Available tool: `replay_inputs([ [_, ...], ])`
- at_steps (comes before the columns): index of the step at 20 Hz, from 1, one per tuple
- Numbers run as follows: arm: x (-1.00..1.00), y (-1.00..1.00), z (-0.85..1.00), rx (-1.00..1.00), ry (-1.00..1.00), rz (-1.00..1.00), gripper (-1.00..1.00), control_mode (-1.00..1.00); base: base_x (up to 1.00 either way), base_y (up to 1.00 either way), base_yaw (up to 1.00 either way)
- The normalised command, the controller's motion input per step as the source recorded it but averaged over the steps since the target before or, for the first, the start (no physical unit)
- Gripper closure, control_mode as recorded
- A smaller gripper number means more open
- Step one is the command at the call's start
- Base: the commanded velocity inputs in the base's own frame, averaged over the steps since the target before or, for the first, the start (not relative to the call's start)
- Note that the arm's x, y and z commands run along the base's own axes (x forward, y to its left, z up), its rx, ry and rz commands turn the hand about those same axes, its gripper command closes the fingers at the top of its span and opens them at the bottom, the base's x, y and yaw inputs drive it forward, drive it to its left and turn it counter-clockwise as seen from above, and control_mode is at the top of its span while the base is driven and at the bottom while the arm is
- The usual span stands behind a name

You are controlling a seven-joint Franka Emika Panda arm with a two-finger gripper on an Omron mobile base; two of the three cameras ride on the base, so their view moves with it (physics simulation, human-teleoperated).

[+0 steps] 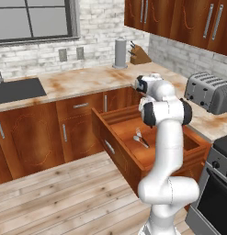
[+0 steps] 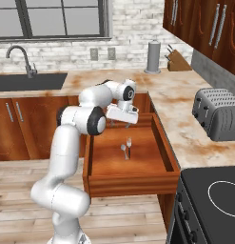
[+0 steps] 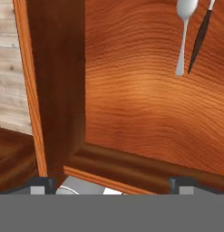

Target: Organize the utensils by type. Pick up the wooden spoons from the counter and place them in the open cabinet. Then pick up the metallic utensils from the counter and place them in the open drawer.

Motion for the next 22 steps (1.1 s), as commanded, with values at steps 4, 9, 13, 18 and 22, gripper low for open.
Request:
replay_inputs([
  [4, -0.85, 0.33, 0.55, 0.00, 0.00, -0.22, -1.00, -1.00, 0.00, 0.00, 0.00],
  [9, -0.77, 0.36, 0.58, 0.00, 0.00, -0.21, -1.00, -1.00, 0.00, 0.00, 0.00],
  [13, -0.30, 0.39, 0.69, -0.01, 0.00, -0.17, -1.00, -1.00, 0.00, 0.00, 0.00],
  [18, -0.21, 0.30, 0.64, -0.04, 0.06, -0.13, -1.00, -1.00, 0.00, 0.00, 0.00],
  [22, 0.00, 0.22, 0.29, -0.08, 0.24, -0.10, -1.00, -1.00, 0.00, 0.00, 0.00],
])
